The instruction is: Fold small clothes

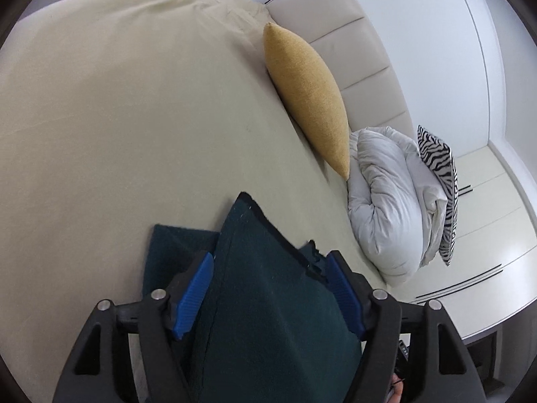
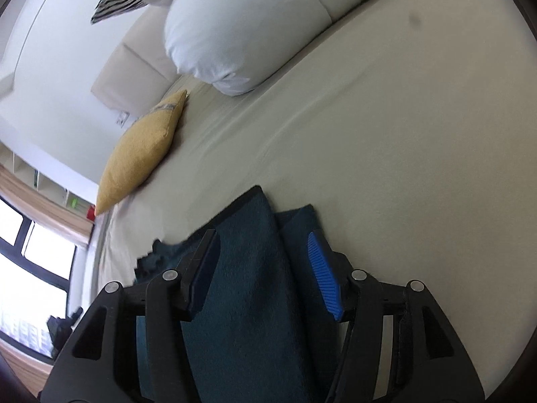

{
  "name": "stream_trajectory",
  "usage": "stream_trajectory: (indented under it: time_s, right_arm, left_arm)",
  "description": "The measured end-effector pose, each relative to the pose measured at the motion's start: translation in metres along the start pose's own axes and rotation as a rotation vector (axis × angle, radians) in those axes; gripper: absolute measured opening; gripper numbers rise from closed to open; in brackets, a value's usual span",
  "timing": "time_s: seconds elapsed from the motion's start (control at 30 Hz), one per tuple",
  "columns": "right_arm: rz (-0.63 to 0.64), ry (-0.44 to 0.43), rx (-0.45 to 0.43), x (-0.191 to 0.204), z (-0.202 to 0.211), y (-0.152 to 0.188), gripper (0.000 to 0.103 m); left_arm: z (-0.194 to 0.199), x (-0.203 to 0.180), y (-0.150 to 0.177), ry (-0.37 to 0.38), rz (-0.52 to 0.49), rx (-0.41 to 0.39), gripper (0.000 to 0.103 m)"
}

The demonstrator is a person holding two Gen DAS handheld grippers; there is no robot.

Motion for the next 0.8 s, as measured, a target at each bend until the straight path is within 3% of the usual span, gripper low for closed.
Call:
stream_trajectory:
  time_s: [0.3, 0.63, 0.8]
  right_arm:
    - [0.193, 0.062, 0.039, 0.019, 0.033, 0.052, 0.054]
    - [0.304, 0.074, 0.062, 0.029, 0.056, 0.086, 0.054]
    - [0.338, 0.1, 0.083, 0.031, 0.057, 0.095, 0.053]
  left_arm:
    - [0.039, 0.035, 0.073, -0.13, -0.156, -0.025, 0.066]
    - [0.036, 0.043, 0.089, -0.219, -0.291, -0.046, 0.041]
    - [0.029, 0.05, 0.092, -0.249, -0.298, -0.029, 0.037]
Point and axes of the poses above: each gripper's, at about its wrist camera, not at the fingertips, and z roughly against the way its jaws point, x to its left, y to its underside, the point moved 10 cm from there along -z, roughly the way its jaws point, and after that the axes turned 12 degrees about z, right-handed, at the moved point
